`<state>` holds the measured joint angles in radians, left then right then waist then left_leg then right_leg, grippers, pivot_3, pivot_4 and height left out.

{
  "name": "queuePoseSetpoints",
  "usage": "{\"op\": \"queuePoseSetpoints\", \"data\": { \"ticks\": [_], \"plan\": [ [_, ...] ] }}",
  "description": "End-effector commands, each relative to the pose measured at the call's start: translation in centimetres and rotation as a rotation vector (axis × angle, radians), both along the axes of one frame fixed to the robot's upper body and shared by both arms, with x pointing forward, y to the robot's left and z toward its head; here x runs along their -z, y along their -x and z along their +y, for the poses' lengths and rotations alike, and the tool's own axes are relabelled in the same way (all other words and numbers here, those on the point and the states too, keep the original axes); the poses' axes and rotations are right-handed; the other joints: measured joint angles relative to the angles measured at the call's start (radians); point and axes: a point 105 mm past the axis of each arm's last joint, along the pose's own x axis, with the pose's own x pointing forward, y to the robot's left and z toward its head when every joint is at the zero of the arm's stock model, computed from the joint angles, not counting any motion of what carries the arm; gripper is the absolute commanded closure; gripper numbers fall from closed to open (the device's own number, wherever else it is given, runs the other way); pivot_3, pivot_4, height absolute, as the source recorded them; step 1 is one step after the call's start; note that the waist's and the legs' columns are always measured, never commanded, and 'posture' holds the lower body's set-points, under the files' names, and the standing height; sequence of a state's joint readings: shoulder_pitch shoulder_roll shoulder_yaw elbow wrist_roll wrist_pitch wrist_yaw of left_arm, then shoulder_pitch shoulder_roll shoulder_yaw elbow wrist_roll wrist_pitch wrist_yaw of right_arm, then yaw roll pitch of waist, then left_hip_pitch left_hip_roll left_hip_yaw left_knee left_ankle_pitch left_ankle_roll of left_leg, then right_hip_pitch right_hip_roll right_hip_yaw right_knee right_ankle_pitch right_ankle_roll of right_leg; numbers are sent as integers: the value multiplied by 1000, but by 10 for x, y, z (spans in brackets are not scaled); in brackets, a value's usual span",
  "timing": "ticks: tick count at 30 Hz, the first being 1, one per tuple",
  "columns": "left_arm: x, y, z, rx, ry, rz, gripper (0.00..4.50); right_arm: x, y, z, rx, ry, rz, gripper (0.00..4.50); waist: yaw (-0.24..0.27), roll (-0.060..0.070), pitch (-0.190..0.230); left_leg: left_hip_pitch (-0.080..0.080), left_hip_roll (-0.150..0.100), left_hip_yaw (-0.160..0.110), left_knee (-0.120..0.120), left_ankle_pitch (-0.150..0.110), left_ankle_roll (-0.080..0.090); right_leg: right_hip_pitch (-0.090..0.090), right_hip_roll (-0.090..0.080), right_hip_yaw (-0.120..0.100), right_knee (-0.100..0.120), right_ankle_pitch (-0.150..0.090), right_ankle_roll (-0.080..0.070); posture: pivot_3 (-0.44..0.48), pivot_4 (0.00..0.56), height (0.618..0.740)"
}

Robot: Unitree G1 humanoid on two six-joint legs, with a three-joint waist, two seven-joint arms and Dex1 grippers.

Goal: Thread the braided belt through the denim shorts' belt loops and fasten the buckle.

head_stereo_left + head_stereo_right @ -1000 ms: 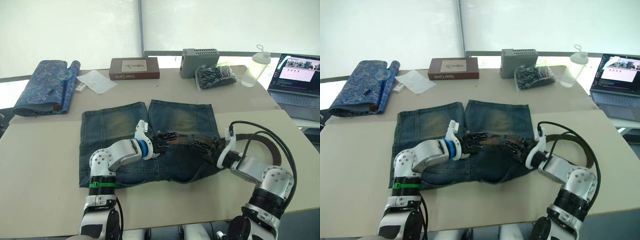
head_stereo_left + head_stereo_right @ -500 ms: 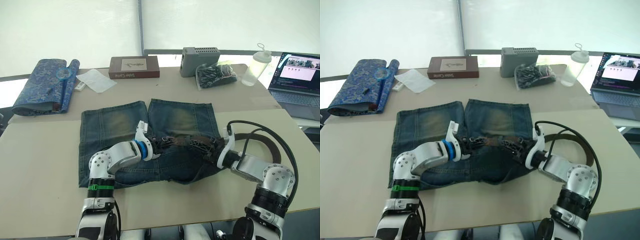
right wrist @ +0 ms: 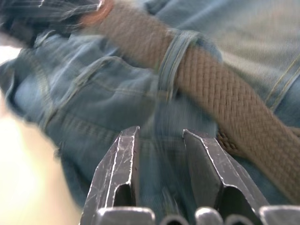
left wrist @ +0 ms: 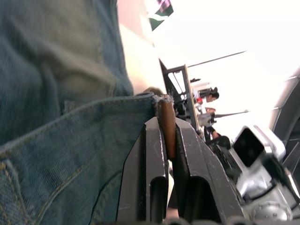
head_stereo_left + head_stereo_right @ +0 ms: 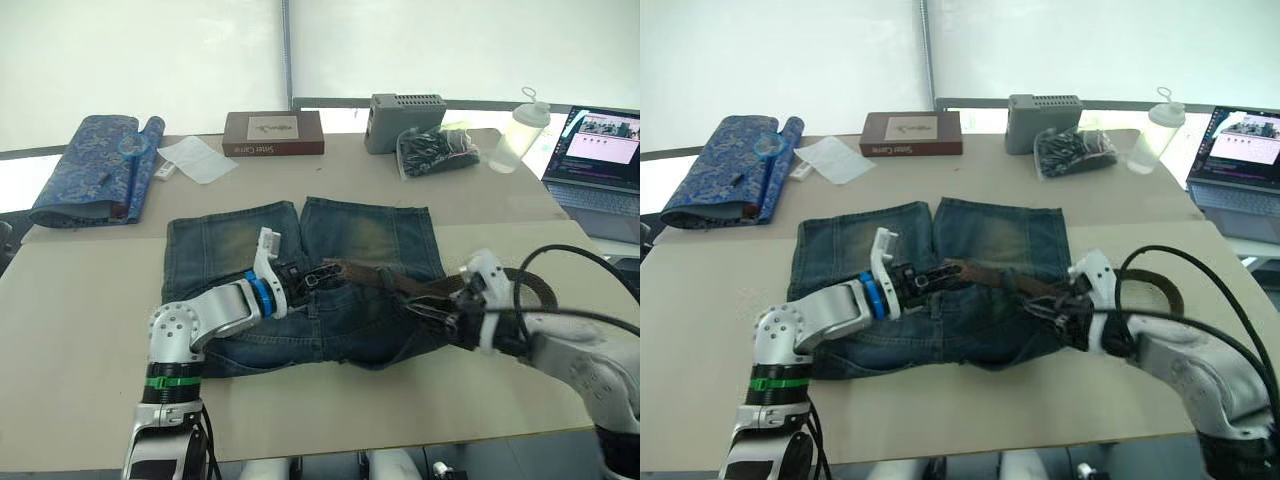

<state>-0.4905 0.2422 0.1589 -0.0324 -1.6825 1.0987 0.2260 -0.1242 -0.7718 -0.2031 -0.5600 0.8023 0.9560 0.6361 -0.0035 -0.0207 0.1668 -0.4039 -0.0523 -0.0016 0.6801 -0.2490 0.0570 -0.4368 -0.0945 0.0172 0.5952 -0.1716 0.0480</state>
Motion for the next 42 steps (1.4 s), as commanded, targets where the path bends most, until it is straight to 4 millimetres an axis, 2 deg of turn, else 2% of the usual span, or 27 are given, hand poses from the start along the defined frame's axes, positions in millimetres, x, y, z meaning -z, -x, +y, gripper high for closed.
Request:
{"op": "queuePoseSetpoints", "data": {
  "ticks": [1,4,5,9,14,20,23,27,31,33,35,37,39,42],
  "plan": [
    [-8,0,-2,-16,16,-31,4500,-15,4,3,-38,25,-120,3378,5,0,0,0,0,0,0,1,0,0,0,0,0,0,0,0,150,740],
    [-3,0,-4,-13,4,-6,4500,-14,9,10,-77,61,-159,4375,16,0,0,0,0,0,0,1,1,0,-1,0,0,0,0,0,150,740],
    [-2,0,-3,-20,7,6,4500,-13,8,11,-73,72,-173,4467,17,-1,0,0,0,0,0,1,1,0,-1,0,0,0,0,0,150,740],
    [3,0,3,-47,6,41,4500,-6,5,19,-88,126,-209,4467,17,-1,0,-1,0,-1,0,1,1,-1,-2,0,0,1,0,0,150,740],
    [7,1,1,-58,3,71,4500,16,-15,26,-44,208,-203,4467,18,-1,0,0,-1,-1,0,2,0,-1,-3,0,0,1,0,0,150,740],
    [14,5,0,-63,-41,94,4500,48,-42,14,76,343,-143,4467,19,-1,0,-1,-2,-1,0,2,0,-1,-3,0,0,1,0,0,150,740],
    [17,5,3,-83,-61,103,4500,65,-46,6,121,359,-54,4467,19,-1,0,-1,-2,-1,0,2,0,-1,-3,0,0,1,0,0,150,740],
    [17,5,12,-122,-77,111,4500,73,-50,1,166,346,4,4467,17,-3,-1,3,-1,-1,0,3,-1,2,-2,0,0,2,-1,0,150,740],
    [15,9,23,-148,-95,109,4500,74,-50,-1,169,342,21,4467,16,-4,-1,6,0,-2,0,2,0,6,-2,-1,0,2,-1,0,150,740],
    [16,11,27,-164,-93,116,4500,56,-48,14,124,217,-22,4467,16,-5,-2,6,0,-2,0,2,0,6,-2,-1,0,2,-1,0,150,740],
    [22,9,26,-176,-102,126,4500,29,-30,40,-15,18,-23,4467,17,-4,-2,6,-1,-2,0,2,0,6,-2,-1,0,2,-1,0,150,740],
    [25,8,20,-181,-98,130,4500,8,-12,55,-118,-124,-7,4467,17,-4,-2,5,-1,-2,0,2,0,4,-2,-1,0,2,-1,0,150,740],
    [28,6,15,-186,-91,136,4500,-3,-7,57,-133,-193,-4,4467,18,-4,-2,3,-1,-3,-1,2,0,2,-2,-1,0,2,-1,0,150,740],
    [32,4,9,-202,-99,135,4500,-3,-19,43,-17,-147,-29,4467,19,-4,-2,3,-1,-3,-1,2,0,2,-3,-1,0,2,-1,0,150,740]
  ]
}}
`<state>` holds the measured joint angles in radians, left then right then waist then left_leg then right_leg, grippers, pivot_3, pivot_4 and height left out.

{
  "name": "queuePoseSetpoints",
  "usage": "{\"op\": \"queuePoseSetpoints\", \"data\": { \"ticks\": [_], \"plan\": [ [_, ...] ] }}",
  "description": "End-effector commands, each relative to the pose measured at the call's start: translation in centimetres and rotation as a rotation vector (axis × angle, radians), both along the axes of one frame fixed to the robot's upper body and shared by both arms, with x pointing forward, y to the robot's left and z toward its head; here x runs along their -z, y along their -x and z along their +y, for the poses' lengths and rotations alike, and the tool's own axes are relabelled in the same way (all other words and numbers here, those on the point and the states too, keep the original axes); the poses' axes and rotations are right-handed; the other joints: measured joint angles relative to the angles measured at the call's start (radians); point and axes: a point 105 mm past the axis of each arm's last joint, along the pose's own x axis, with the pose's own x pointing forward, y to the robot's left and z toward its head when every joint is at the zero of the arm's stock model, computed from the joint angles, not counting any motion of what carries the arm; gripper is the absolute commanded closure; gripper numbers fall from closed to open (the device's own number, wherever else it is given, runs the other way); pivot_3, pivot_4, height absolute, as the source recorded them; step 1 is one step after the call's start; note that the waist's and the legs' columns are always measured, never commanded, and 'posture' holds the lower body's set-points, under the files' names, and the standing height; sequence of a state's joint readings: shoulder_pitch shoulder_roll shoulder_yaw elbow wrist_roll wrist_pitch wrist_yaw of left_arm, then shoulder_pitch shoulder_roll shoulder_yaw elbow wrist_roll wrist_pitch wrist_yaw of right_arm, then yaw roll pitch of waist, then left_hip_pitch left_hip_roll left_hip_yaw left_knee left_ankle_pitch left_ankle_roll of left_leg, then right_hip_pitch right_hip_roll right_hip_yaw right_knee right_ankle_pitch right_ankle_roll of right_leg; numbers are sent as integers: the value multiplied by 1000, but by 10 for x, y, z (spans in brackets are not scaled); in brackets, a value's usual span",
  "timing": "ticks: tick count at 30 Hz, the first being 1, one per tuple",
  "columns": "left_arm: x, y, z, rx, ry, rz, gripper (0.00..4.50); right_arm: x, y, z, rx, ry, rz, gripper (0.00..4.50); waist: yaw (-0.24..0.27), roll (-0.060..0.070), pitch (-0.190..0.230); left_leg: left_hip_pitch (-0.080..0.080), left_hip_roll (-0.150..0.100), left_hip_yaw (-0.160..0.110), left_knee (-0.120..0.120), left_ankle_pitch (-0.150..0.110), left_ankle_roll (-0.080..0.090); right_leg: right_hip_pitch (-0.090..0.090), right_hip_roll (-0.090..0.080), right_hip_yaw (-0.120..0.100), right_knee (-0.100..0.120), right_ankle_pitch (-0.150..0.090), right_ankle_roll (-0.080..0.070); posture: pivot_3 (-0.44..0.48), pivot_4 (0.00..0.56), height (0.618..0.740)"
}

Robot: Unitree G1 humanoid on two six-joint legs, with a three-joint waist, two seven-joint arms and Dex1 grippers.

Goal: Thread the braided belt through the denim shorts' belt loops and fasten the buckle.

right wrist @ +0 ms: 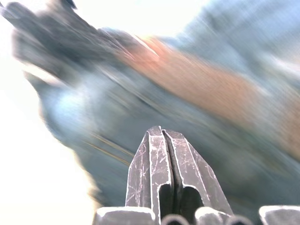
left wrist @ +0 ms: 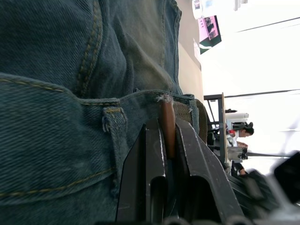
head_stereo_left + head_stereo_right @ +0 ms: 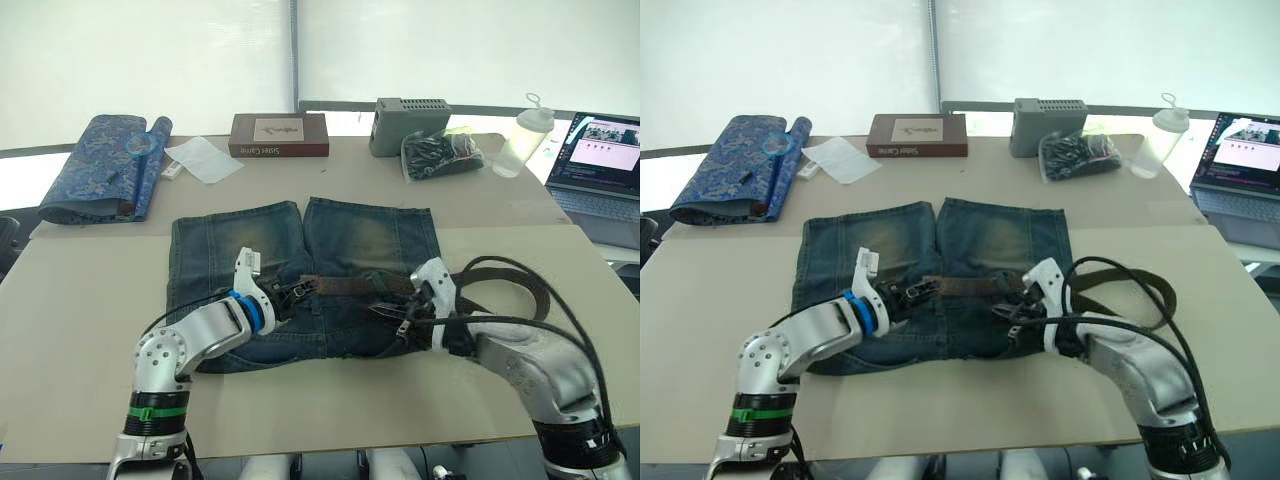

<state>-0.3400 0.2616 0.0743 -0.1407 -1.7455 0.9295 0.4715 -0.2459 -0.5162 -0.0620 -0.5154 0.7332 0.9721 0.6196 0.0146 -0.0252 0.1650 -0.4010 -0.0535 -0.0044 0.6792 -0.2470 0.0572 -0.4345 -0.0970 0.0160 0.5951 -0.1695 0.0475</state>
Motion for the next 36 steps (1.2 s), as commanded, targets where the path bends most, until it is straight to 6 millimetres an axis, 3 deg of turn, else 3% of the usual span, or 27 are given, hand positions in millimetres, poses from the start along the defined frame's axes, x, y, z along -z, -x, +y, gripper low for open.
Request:
{"op": "queuePoseSetpoints", "data": {
  "ticks": [1,5,9,13,23,28,36],
  "plan": [
    [-5,-4,-2,-25,4,-34,4500,-2,-13,-19,130,83,-44,4467,1,0,0,0,-1,0,0,0,0,0,-1,0,0,0,0,0,150,740],
    [-8,-4,1,-40,16,-38,4500,23,-25,-40,207,326,-62,4467,1,0,0,-1,-1,1,0,0,0,-1,-1,0,0,0,0,0,150,740],
    [-12,-3,6,-38,16,-50,4500,24,-46,-55,340,328,-52,4467,-4,0,0,-2,0,2,0,0,-1,-3,0,1,0,0,0,0,150,740],
    [-9,2,12,-34,-28,-53,4500,26,-55,-62,381,320,-23,4467,-2,0,0,-2,0,1,0,1,-1,-3,1,1,1,0,-1,0,150,740],
    [-17,14,35,-94,-53,-74,4500,43,-58,-67,396,302,110,4467,-2,0,0,-2,0,1,0,1,-1,-3,0,1,1,1,-1,0,150,740],
    [-32,15,50,-154,0,-100,4500,47,-58,-74,412,320,136,4467,-3,0,0,-1,0,1,0,1,-1,-2,0,1,0,1,-1,0,150,740],
    [-32,25,87,-227,-9,-95,4500,46,-63,-78,434,316,143,4467,-2,0,0,0,0,1,0,1,-1,-2,0,0,0,1,-1,0,150,740]
  ]
}}
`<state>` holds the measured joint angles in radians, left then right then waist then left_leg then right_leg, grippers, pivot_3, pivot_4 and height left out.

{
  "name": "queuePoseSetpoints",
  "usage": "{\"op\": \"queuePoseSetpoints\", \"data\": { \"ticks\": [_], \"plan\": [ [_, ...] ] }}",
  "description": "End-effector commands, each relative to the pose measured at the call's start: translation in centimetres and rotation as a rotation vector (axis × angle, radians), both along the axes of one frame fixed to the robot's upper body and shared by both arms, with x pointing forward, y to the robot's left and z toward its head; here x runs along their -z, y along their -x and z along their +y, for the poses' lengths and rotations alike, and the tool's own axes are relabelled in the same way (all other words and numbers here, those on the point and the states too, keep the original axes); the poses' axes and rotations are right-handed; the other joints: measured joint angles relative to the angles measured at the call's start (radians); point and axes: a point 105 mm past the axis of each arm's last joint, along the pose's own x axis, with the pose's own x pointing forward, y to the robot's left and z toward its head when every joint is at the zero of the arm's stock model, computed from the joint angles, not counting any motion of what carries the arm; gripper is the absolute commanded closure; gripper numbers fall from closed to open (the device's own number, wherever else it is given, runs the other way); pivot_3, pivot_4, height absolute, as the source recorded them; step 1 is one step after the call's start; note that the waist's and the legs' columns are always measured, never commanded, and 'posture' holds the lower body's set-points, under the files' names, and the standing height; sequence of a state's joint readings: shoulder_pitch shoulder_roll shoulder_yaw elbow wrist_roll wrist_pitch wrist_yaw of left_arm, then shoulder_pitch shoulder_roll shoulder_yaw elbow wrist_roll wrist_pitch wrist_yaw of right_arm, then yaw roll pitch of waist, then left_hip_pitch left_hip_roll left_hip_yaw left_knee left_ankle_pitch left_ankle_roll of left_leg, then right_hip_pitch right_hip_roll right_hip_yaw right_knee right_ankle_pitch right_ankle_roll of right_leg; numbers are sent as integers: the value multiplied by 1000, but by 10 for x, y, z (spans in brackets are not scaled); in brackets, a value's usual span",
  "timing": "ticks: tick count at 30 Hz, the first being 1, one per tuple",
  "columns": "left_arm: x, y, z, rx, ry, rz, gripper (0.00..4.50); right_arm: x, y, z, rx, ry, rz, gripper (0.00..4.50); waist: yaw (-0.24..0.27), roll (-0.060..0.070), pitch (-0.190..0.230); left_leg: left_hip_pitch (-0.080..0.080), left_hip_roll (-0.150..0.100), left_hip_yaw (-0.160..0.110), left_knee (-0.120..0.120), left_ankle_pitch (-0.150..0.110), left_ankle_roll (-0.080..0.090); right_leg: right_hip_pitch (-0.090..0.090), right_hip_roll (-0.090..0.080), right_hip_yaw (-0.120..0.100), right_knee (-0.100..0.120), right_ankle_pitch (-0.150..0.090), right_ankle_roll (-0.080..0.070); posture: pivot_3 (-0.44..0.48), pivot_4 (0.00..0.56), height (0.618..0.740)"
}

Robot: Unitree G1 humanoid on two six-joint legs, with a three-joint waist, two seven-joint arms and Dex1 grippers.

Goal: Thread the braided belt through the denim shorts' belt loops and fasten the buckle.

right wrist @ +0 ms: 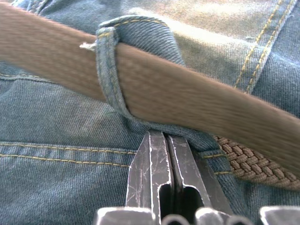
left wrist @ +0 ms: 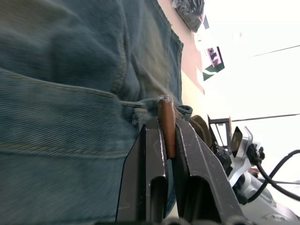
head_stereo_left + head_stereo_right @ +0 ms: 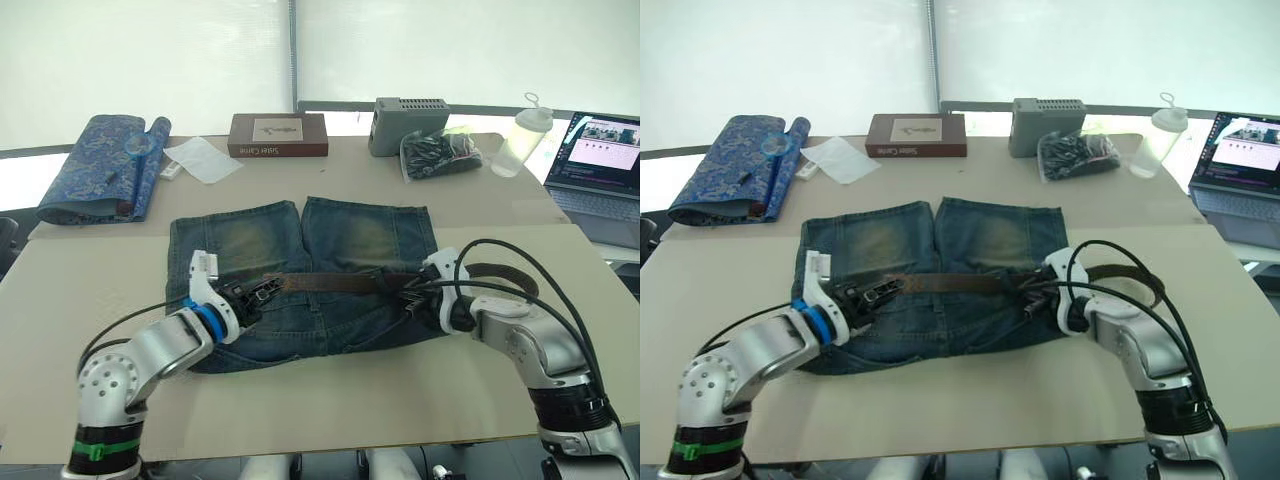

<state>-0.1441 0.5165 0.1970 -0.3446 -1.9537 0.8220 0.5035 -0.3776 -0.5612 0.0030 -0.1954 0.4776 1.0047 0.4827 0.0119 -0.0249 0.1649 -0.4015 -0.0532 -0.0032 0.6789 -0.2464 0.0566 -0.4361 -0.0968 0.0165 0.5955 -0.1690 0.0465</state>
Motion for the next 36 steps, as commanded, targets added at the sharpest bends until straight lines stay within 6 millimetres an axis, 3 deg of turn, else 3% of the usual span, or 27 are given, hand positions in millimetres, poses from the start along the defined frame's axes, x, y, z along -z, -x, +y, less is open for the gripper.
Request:
{"op": "queuePoseSetpoints", "data": {
  "ticks": [1,9,17,21,25,30,32,36],
  "plan": [
    [-13,0,24,-86,28,-50,4500,0,-5,-21,76,36,6,4467,3,0,0,0,0,0,0,0,0,0,0,0,0,0,0,0,150,740],
    [-10,4,55,-150,6,-50,4500,1,-6,-23,60,47,13,4467,5,0,0,1,0,0,0,0,0,1,0,-1,0,0,0,0,150,740],
    [-4,18,45,-78,16,-58,4500,-5,-6,-27,52,42,-1,4467,10,0,0,1,0,0,0,0,0,1,-1,-2,-1,0,0,0,150,740],
    [-18,17,25,-8,103,-140,4500,-18,7,-10,-90,-52,-18,4467,17,0,0,0,0,0,0,0,0,1,-1,-2,-1,0,0,0,150,740],
    [-33,17,-12,130,201,-208,4500,-45,33,13,-269,-268,-5,3169,19,0,0,-2,0,0,0,0,1,0,-1,-2,-1,0,0,0,150,740],
    [-39,7,-43,230,293,-202,4500,-55,63,36,-393,-399,54,1527,16,0,0,-2,0,-1,0,0,1,0,-1,-2,-1,0,0,0,150,740],
    [-43,2,-53,269,325,-200,4500,-54,67,45,-386,-433,66,1527,15,0,0,-2,0,-1,0,0,1,0,-1,-2,-1,0,0,0,150,740],
    [-47,-7,-71,337,375,-179,4500,-53,54,57,-253,-579,65,1527,12,0,0,-2,0,-1,0,1,1,0,0,-2,0,0,0,0,150,740]
  ]
}}
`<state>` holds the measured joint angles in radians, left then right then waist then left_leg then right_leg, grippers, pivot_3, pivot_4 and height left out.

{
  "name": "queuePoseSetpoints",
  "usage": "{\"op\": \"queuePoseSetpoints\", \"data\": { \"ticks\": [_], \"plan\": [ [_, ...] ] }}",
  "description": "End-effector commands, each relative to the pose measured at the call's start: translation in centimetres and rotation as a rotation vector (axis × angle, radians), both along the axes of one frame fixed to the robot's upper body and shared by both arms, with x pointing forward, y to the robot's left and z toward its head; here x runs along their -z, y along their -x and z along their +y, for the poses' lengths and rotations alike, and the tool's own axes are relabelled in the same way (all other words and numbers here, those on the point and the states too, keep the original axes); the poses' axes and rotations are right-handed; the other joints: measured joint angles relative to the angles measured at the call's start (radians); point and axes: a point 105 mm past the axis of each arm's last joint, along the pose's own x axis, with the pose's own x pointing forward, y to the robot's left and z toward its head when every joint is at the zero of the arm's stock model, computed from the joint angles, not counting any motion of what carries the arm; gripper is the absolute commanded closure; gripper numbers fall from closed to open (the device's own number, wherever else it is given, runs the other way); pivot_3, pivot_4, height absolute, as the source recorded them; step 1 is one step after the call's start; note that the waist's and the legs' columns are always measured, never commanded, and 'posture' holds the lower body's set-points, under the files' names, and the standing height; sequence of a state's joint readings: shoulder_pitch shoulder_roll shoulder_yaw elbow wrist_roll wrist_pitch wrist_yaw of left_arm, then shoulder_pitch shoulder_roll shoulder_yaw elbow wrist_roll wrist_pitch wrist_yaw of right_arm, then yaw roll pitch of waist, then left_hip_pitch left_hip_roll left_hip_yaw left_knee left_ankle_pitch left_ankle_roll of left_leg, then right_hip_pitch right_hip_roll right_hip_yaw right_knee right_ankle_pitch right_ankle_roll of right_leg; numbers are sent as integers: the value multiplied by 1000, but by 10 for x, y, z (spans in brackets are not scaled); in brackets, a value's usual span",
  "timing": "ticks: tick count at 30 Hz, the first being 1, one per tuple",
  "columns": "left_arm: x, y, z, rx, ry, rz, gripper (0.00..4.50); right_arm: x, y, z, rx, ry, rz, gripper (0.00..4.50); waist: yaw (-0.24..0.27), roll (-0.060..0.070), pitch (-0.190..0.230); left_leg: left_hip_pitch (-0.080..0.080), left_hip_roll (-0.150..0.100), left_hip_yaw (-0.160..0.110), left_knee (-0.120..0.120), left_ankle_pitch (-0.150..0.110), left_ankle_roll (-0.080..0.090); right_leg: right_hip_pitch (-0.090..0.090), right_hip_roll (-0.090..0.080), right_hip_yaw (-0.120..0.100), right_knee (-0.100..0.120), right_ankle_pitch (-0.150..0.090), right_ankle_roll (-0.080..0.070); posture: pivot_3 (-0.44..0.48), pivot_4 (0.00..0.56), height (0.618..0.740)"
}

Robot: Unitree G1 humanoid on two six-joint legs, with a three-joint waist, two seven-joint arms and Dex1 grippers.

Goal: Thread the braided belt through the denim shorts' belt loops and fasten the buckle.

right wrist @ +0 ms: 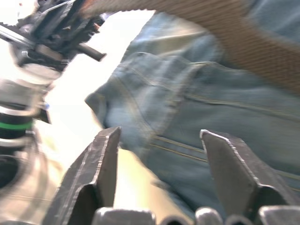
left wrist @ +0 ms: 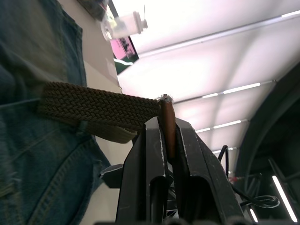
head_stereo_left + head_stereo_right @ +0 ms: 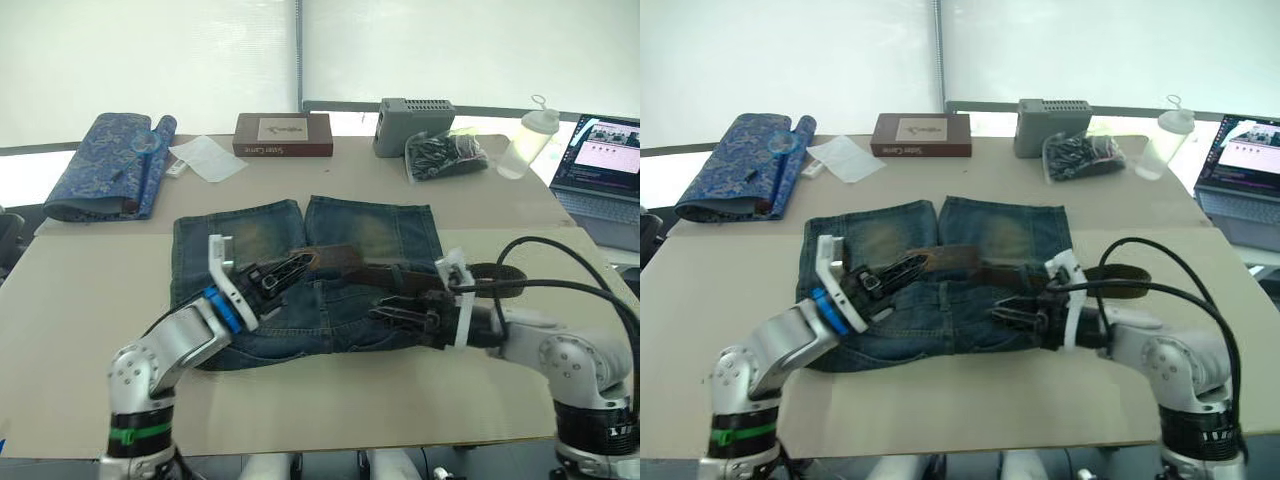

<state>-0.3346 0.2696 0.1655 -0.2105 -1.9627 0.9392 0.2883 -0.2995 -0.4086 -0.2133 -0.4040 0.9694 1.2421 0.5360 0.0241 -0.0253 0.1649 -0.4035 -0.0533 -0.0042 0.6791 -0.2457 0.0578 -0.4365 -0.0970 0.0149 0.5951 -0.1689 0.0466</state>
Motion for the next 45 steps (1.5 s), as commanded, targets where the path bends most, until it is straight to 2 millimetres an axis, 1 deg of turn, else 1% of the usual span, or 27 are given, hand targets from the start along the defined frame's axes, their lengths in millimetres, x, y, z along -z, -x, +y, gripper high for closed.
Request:
{"op": "queuePoseSetpoints", "data": {
  "ticks": [1,3,5,8,13,21,23,26,27,28,29,30,32,35,37,38,39,40,42,43,45],
  "plan": [
    [-6,0,-11,64,30,-17,4500,-11,-5,4,85,-86,3,1527,-1,0,0,0,0,0,0,0,0,-1,0,0,0,0,0,0,150,740],
    [-3,0,-15,93,17,-10,4500,-13,-6,9,119,-149,21,1527,-5,0,0,-1,-1,0,0,0,0,-1,0,0,0,0,0,0,150,740],
    [-1,0,-17,108,20,-1,4500,-20,-8,13,160,-260,35,1527,-9,0,0,-1,-1,0,-1,0,0,-2,0,0,0,0,0,0,150,740],
    [3,0,-11,111,8,5,4500,-29,-11,9,223,-374,52,1527,-12,0,0,-1,-1,-1,-1,0,0,-2,0,0,1,0,0,0,150,740],
    [8,3,-6,124,-20,8,4500,-38,-12,5,247,-445,72,1527,-14,0,0,0,-1,-1,-1,0,0,-2,1,0,1,0,0,0,150,740],
    [10,0,-1,109,-39,19,4500,-44,-16,-5,263,-450,68,1527,-15,0,0,0,-1,-1,-1,0,0,-2,2,0,1,0,0,0,150,740],
    [11,-2,0,97,-42,25,4500,-45,-18,-8,270,-451,66,2032,-14,0,0,0,-1,-1,-1,0,0,-1,2,0,1,0,0,0,150,740],
    [12,0,1,94,-45,26,4500,-46,-19,-9,272,-440,63,2954,-14,0,0,-1,-1,-1,-1,0,0,-1,2,1,1,0,0,0,150,740],
    [12,0,1,93,-46,26,4500,-46,-19,-8,271,-439,63,3426,-14,0,0,-1,-1,-1,-1,0,0,-1,2,1,1,0,0,0,150,740],
    [12,0,1,94,-51,22,4500,-46,-20,-7,268,-435,62,3671,-14,0,0,0,-1,-1,-1,0,0,-1,2,1,1,0,0,0,150,740],
    [11,0,1,91,-56,19,4500,-46,-21,-7,267,-434,62,4102,-14,0,0,0,-1,-1,-1,0,0,-1,2,1,1,0,0,0,150,740],
    [11,0,1,89,-59,17,4500,-46,-21,-6,266,-432,62,4366,-15,0,0,0,-1,-1,-1,0,0,-1,2,1,1,0,0,0,150,740],
    [11,0,3,80,-77,11,4500,-46,-22,-5,263,-430,63,4439,-14,0,0,0,0,-1,-1,0,0,-1,2,1,1,0,0,0,150,740],
    [9,-5,10,13,-175,-65,4500,-47,-24,-4,266,-424,63,4439,-15,0,0,-1,-1,-1,-1,0,0,-1,2,1,1,0,0,0,150,740],
    [9,-5,16,-27,-268,-137,3703,-48,-27,-4,271,-416,58,4500,-15,0,0,-1,-1,0,-1,0,0,-1,2,1,1,0,0,0,150,740],
    [8,-2,18,-31,-333,-198,3488,-49,-29,-4,274,-408,55,4500,-15,0,0,-1,-1,0,-1,0,0,-1,2,1,1,0,0,0,150,740],
    [7,3,19,-24,-432,-281,3019,-49,-32,-3,279,-391,53,4500,-15,0,0,-1,-1,0,-1,0,0,-1,2,1,1,0,0,0,150,740],
    [10,7,22,-23,-610,-407,2645,-48,-36,-3,292,-369,54,4500,-18,0,0,-1,-1,0,-1,0,0,-2,2,1,1,0,0,0,150,740],
    [16,15,28,10,-844,-605,1619,-46,-41,-4,303,-334,59,4500,-25,2,0,-1,0,3,-3,0,0,-2,4,1,0,-1,-2,0,150,740],
    [15,19,30,25,-892,-702,1265,-45,-42,-4,301,-313,58,4500,-26,2,0,0,-1,3,-4,0,0,-2,3,2,0,-4,-8,0,150,740],
    [12,27,36,38,-902,-800,245,-40,-46,-5,307,-263,63,4500,-25,3,0,1,0,4,-7,0,0,-2,2,2,-1,-6,-10,0,150,740]
  ]
}}
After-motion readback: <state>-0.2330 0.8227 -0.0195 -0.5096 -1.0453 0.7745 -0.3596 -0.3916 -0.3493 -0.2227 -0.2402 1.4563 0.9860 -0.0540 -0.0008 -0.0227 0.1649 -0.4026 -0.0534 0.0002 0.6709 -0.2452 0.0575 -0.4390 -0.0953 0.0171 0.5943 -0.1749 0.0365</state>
